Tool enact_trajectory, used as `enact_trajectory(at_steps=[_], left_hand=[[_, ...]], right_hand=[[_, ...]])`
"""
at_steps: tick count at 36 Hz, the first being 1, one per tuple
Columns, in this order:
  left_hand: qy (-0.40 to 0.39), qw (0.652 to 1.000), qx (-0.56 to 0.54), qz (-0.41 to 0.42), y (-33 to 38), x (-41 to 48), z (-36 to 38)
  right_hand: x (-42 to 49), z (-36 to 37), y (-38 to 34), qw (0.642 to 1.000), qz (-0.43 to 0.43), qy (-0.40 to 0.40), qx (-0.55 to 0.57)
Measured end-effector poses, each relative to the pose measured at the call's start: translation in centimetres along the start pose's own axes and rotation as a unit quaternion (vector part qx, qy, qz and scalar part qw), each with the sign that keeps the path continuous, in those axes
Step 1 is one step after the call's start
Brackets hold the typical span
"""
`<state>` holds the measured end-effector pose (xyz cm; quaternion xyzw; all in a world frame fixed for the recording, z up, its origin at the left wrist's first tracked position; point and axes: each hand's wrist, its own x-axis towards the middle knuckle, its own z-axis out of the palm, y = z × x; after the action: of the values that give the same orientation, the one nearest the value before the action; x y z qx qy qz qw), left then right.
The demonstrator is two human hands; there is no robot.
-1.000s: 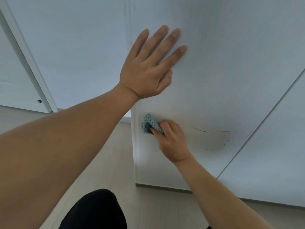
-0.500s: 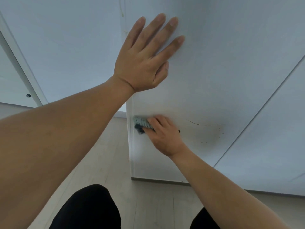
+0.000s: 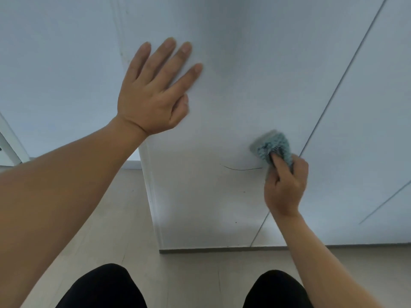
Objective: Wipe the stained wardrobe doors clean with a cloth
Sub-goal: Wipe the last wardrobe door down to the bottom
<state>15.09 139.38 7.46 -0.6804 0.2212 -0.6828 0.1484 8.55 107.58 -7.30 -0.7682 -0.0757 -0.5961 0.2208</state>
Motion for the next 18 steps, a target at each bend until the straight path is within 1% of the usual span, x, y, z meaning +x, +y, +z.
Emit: enact_trajectory(at_steps=[2, 4, 7, 10, 12, 15, 16, 18], left_hand=[[0.002, 1.000, -0.001, 0.001, 0.0, 0.0, 0.0], [0.003, 1.000, -0.002, 0.003, 0.0, 0.0, 0.0], [0.005, 1.000, 0.000, 0.004, 0.0, 0.0, 0.0], [0.007, 1.000, 0.002, 0.010, 0.1, 0.0, 0.2], [0.010, 1.000, 0.006, 0.010, 0.0, 0.0, 0.2], [0.009, 1.000, 0.013, 0.010, 0.0, -0.1, 0.3], [0.005, 1.000, 0.013, 0.009, 0.0, -0.1, 0.2], [-0.004, 1.000, 0.004, 0.003, 0.1, -0.1, 0.1]], right_hand=[[1.5, -0.6, 2.7, 0.997, 0.056, 0.052, -0.026], [2.0, -0.5, 4.7, 0.994, 0.074, 0.064, -0.049], [0.9, 0.4, 5.5, 0.996, 0.052, 0.049, -0.062], [-2.1, 1.6, 5.1, 0.997, 0.037, 0.038, -0.054], [-5.3, 2.0, 4.9, 0.998, 0.027, -0.007, -0.061], [-9.6, 1.9, 4.5, 0.991, 0.021, -0.119, -0.051], [-10.3, 1.7, 4.3, 0.988, 0.020, -0.145, -0.042], [-10.1, 1.3, 3.9, 0.987, 0.032, -0.154, -0.023]])
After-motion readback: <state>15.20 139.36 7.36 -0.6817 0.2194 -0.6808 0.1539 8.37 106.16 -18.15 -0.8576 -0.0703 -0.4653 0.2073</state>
